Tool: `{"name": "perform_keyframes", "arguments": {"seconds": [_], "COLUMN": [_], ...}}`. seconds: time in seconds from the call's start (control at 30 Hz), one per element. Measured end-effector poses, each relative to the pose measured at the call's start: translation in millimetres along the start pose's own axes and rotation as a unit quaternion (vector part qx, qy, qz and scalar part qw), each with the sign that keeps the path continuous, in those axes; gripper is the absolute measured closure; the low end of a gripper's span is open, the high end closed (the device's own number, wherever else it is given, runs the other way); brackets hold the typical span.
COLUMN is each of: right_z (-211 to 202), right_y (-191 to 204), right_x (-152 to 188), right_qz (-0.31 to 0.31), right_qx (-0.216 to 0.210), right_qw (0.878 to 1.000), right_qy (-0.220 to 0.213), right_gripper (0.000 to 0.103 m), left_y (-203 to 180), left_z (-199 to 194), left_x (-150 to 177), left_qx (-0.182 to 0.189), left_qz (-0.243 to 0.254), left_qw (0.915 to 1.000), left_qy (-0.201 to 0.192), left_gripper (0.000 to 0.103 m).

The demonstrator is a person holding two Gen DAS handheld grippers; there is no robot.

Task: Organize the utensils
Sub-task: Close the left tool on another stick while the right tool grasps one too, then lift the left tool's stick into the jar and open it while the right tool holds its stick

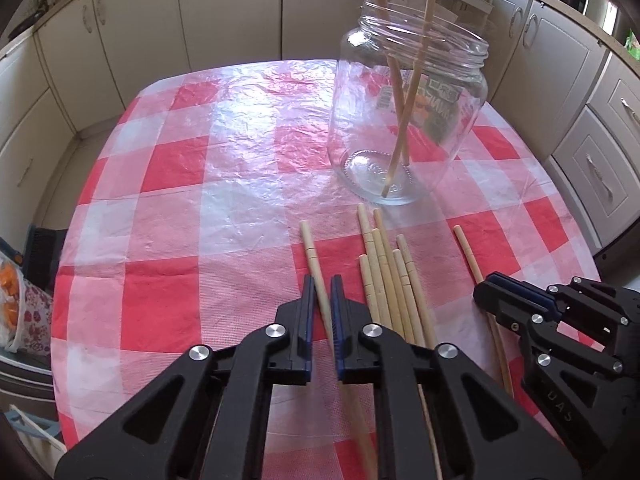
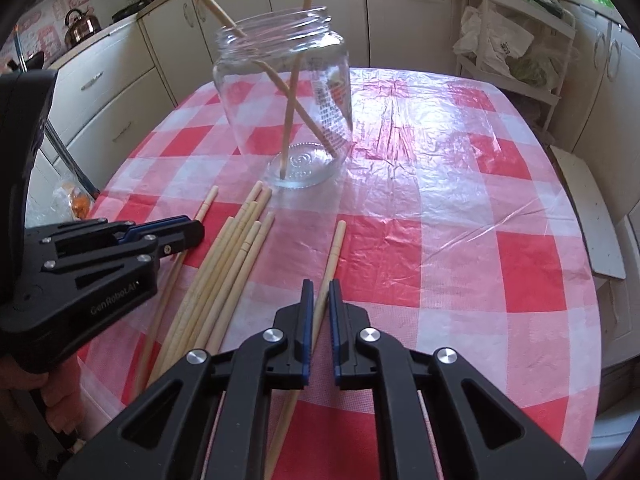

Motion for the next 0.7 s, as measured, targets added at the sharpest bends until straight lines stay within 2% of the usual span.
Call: {"name": "perform_keyframes", "arguments": {"seconds": [0.07, 0.17, 0.27, 0.33, 0.43, 0.5, 0.6, 0.7], "right_z": [-1, -4, -8, -10, -17, -22, -32, -42], "right_y": [0, -5, -15, -23, -33, -37, -41, -46], "right_x": [1, 3, 5, 6, 6, 4, 0, -2], "right_qz": [0.003, 0.019, 0.053, 0.08, 0.115, 0.125, 0.136, 0.149], "right_qx": [-0.003, -0.007, -0.024, -0.04, -0.049, -0.05, -0.05, -0.049], "right_qw": [1.0, 1.0, 0.998, 0.995, 0.99, 0.988, 0.983, 0.978], "right_qy": [-0.003, -0.013, -0.028, -0.039, -0.064, -0.08, -0.112, -0.141], "right_gripper": [0.097, 0.097, 0.097, 0.097, 0.097, 0.097, 0.097, 0.097], "left_y": [3, 11, 13, 11, 3, -4, -11, -15], "left_z": [1, -15, -42, -73, -128, -157, -185, -193], "left_x": [-3, -8, -14, -22, -33, -41, -60, -79], "left_qx": [0.01, 0.031, 0.062, 0.1, 0.181, 0.21, 0.248, 0.267], "left_qz": [-0.006, -0.024, -0.038, -0.044, -0.047, -0.051, -0.072, -0.093], "left_qw": [0.9999, 0.9991, 0.9958, 0.9878, 0.9582, 0.9379, 0.9087, 0.8894], "left_qy": [0.006, -0.015, -0.055, -0.111, -0.217, -0.272, -0.328, -0.359], "left_gripper": [0.098, 0.098, 0.098, 0.098, 0.098, 0.098, 0.098, 0.098]}}
Point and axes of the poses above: each gripper's, at about its wrist camera, not at the fingertips, and z roughly the way its jaws point, y to its left, x to its underside, the point moved 3 cm from there along z, roughly the way its jaws point, and after that the axes turned 15 degrees about -z, right-handed, at the moved point
